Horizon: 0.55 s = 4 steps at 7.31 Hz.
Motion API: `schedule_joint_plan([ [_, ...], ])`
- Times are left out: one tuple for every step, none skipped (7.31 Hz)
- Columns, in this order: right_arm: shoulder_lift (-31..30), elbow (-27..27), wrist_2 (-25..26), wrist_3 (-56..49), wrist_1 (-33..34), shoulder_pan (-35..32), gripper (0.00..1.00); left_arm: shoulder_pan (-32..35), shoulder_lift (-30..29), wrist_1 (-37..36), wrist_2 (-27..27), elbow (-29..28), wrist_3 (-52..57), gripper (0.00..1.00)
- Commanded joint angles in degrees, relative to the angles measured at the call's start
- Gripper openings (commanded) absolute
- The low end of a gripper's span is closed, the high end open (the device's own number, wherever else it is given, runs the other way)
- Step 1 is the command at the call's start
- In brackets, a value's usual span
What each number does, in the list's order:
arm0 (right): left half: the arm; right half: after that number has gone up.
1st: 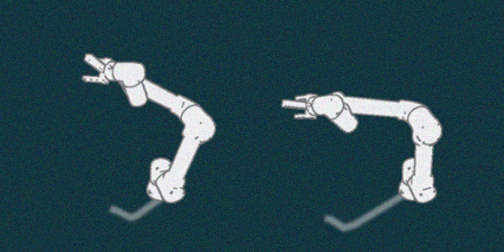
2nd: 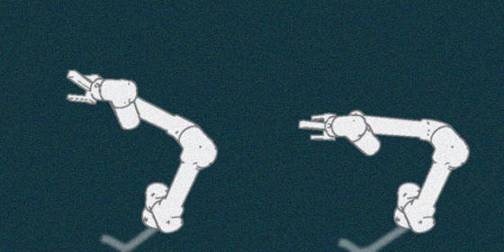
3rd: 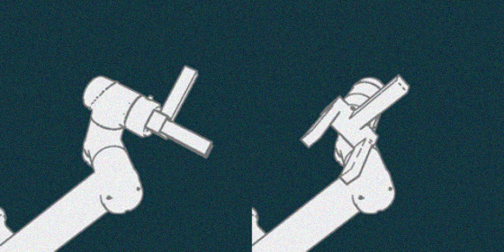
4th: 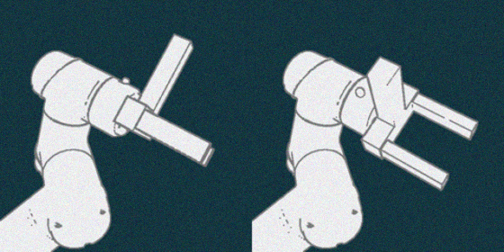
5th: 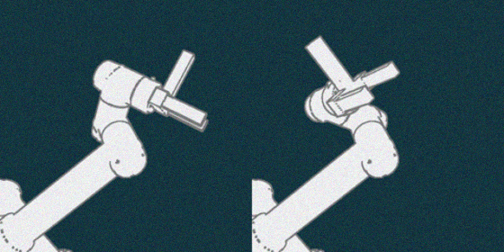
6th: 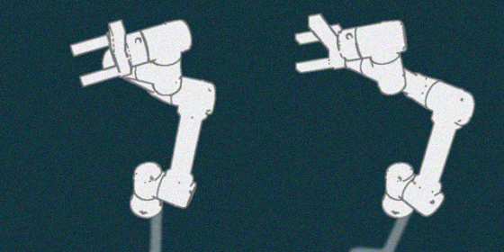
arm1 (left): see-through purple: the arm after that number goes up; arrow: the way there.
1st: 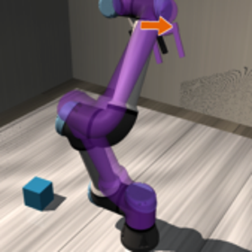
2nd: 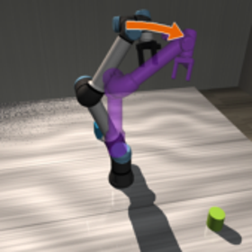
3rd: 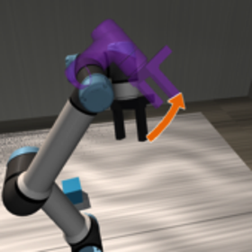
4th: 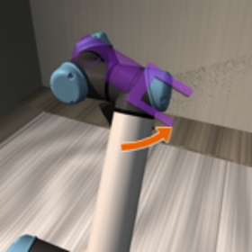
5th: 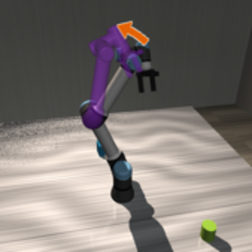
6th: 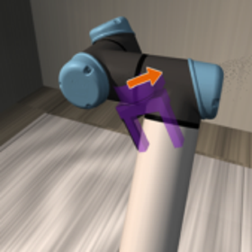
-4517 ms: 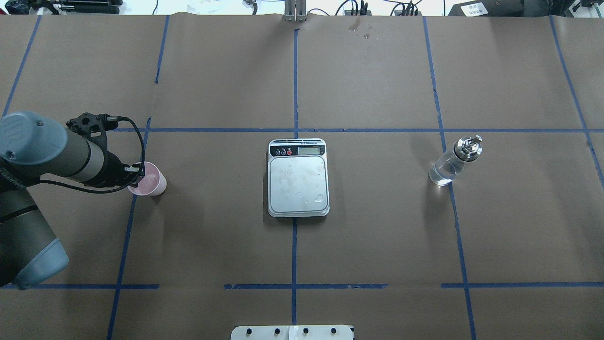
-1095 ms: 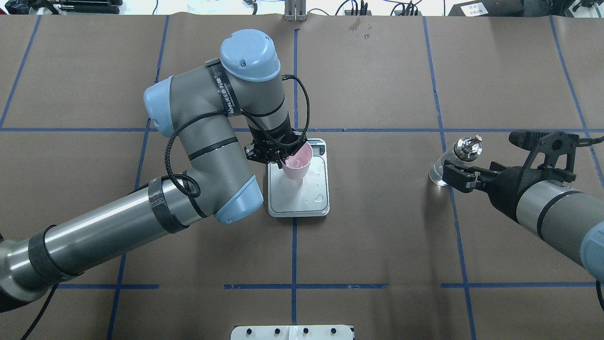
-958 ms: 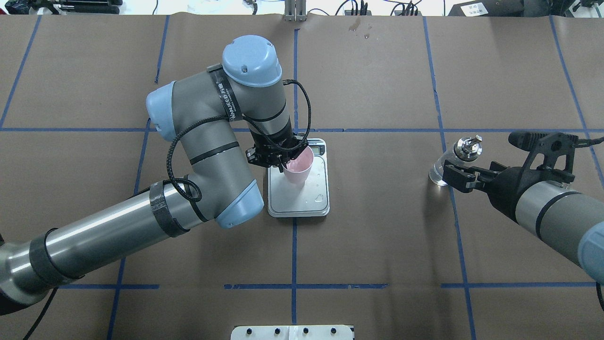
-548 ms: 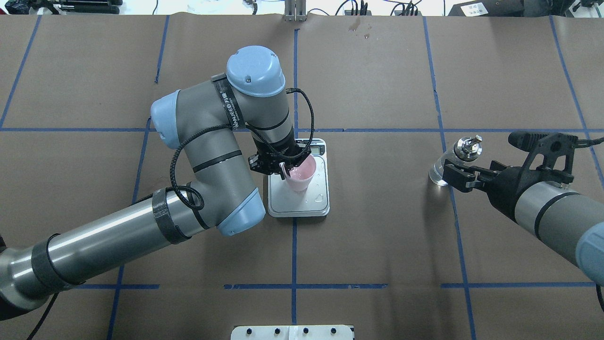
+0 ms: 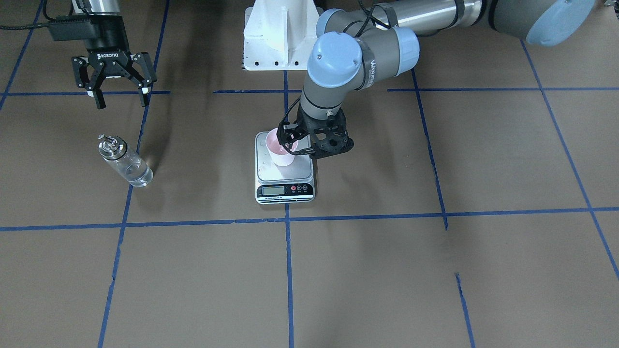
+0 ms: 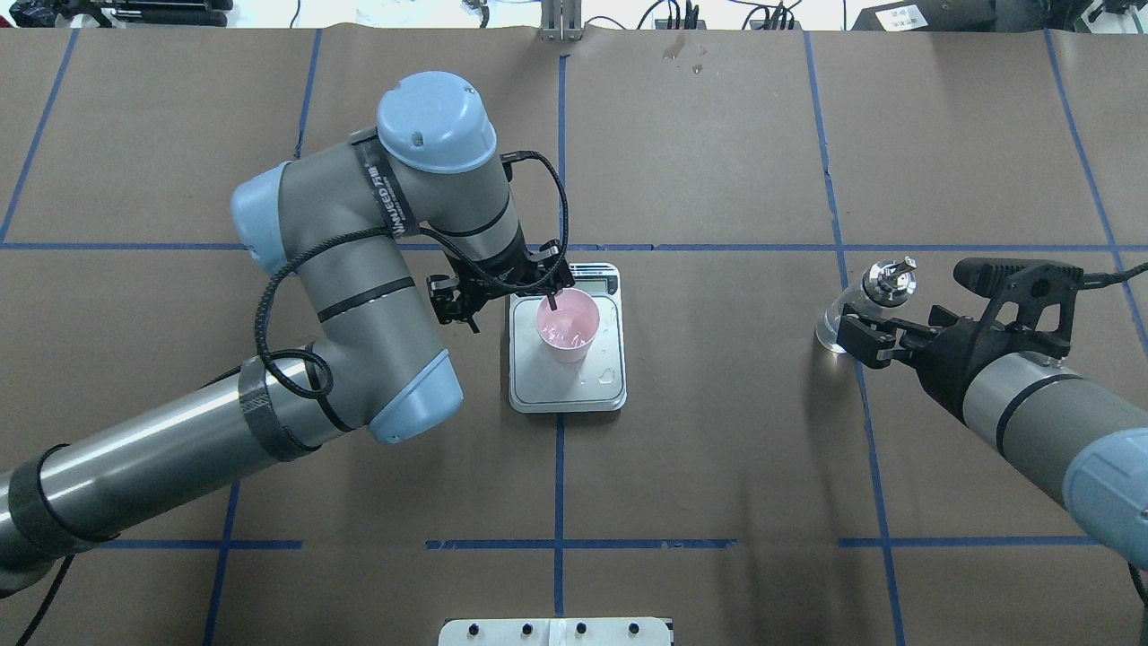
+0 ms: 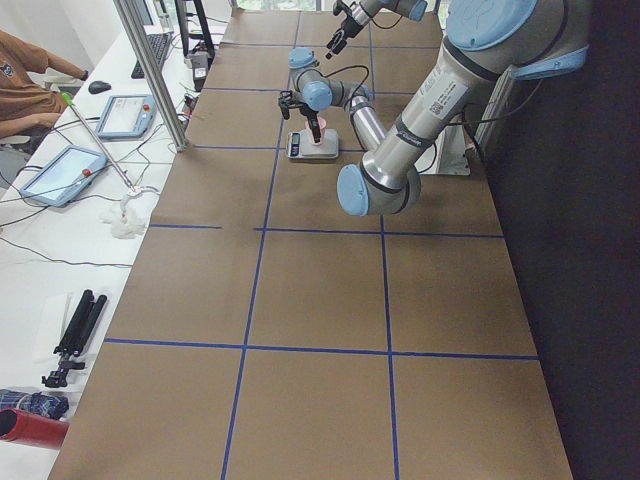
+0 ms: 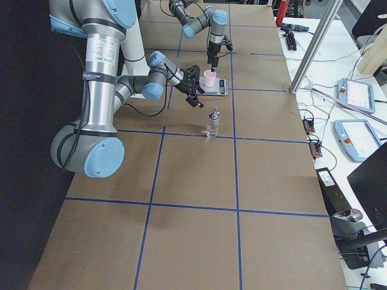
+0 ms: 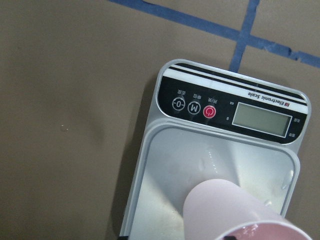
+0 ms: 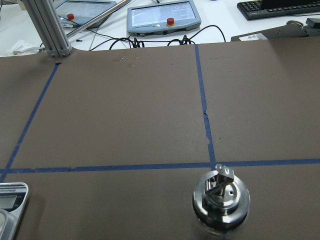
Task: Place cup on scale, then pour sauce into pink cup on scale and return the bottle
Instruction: 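Release the cup and withdraw the left gripper while the right gripper grasps the bottle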
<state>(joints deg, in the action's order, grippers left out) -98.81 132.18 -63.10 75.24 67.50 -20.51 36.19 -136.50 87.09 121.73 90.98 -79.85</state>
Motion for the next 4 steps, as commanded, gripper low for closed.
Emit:
schedule_joint_plan([
  [-0.33, -6.02, 2.27, -0.09, -8.63, 1.35, 1.0, 3.69, 1.67, -7.16, 0.18, 6.81, 7.65, 1.0],
  [-0.33, -9.8, 3.41, -0.35, -12.18, 1.35, 1.0, 5.71, 2.46, -8.42, 0.27, 8.75, 9.52, 1.0],
  [-0.94, -11.93, 3.85, -0.7, -14.65, 1.35, 1.0, 7.3, 3.51, -9.3, 0.27, 9.99, 11.8, 1.0],
  [-1.29, -15.08, 5.68, -0.88, -18.59, 1.79, 1.0, 8.88, 4.65, -10.7, 0.35, 11.05, 15.48, 1.0],
])
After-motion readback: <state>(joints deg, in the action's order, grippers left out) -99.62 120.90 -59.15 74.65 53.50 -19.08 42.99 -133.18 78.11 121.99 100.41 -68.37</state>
